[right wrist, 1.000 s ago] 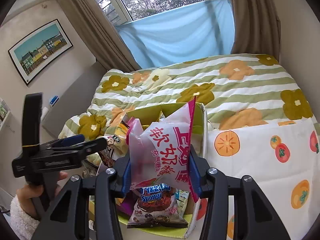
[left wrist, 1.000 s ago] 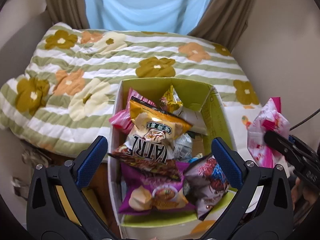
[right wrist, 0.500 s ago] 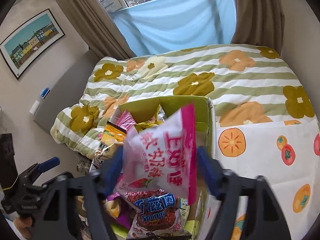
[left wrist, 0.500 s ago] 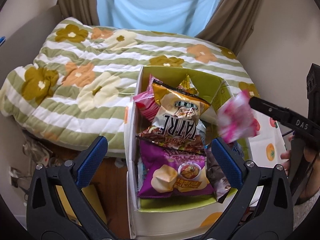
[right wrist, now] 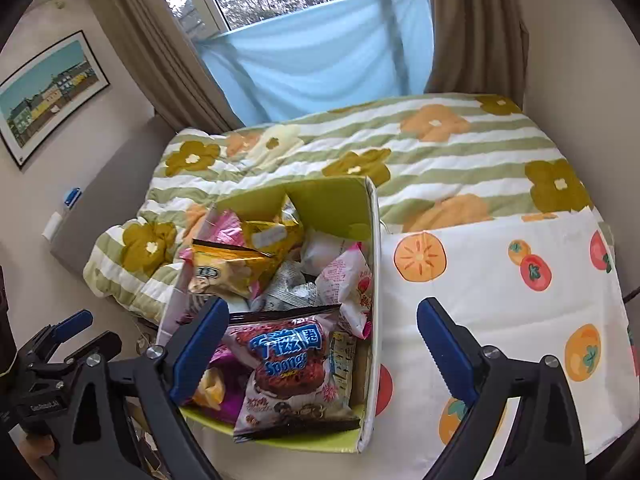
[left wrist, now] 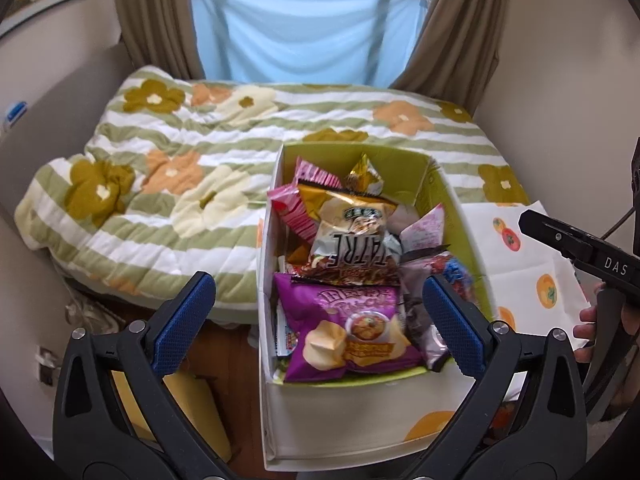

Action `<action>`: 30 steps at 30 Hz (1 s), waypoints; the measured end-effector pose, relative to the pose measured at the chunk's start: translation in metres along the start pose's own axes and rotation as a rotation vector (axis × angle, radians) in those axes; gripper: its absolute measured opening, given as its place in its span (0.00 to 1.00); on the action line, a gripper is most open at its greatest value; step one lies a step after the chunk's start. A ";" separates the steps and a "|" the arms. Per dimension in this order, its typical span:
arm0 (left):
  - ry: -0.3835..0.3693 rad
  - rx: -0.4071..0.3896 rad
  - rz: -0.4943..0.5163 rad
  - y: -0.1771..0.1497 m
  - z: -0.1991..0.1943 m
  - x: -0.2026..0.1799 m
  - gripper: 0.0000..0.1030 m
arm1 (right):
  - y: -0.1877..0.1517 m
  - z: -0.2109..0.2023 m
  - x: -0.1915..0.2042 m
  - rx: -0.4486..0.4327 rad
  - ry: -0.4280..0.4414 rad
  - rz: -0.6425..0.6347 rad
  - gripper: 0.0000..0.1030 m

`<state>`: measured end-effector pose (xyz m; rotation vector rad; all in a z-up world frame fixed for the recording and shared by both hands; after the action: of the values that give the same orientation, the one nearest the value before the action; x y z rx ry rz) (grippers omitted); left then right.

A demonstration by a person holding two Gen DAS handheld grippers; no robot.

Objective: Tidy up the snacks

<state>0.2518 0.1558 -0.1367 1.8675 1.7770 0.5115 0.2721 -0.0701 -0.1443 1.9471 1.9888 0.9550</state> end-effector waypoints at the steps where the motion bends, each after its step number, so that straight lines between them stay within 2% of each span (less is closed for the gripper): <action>1: 0.002 -0.013 -0.001 0.002 -0.009 -0.004 1.00 | 0.001 -0.009 0.001 -0.016 0.006 -0.008 0.91; 6: 0.014 -0.109 0.019 0.001 -0.067 -0.041 1.00 | 0.001 -0.072 0.000 -0.105 0.004 -0.063 0.91; 13: 0.042 -0.275 0.036 -0.017 -0.140 -0.089 1.00 | -0.023 -0.173 -0.010 -0.229 -0.085 -0.159 0.92; 14: 0.055 -0.290 0.037 -0.021 -0.146 -0.093 1.00 | -0.030 -0.184 -0.012 -0.239 -0.096 -0.175 0.99; 17: 0.088 -0.334 0.039 -0.038 -0.165 -0.102 1.00 | -0.043 -0.204 -0.019 -0.280 -0.136 -0.180 1.00; 21: 0.060 -0.338 0.021 -0.060 -0.171 -0.112 1.00 | -0.062 -0.215 -0.031 -0.316 -0.192 -0.170 1.00; 24: 0.072 -0.338 0.028 -0.071 -0.173 -0.120 1.00 | -0.077 -0.213 -0.039 -0.320 -0.238 -0.165 1.00; 30: 0.070 -0.331 0.040 -0.079 -0.173 -0.128 1.00 | -0.091 -0.213 -0.048 -0.311 -0.244 -0.133 1.00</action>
<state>0.0773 0.0477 -0.0360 1.6734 1.5868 0.8393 0.0833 -0.1738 -0.0453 1.6539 1.6959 0.8840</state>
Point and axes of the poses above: each gripper's, at about its wrist camera, not at the fingertips, and z roughly the way its jaws point, x to its left, y to its top, the point moved 10 cm from there along z, roughly the way its jaws point, and after that the axes turned 4 degrees about x, right-handed, at the moved point
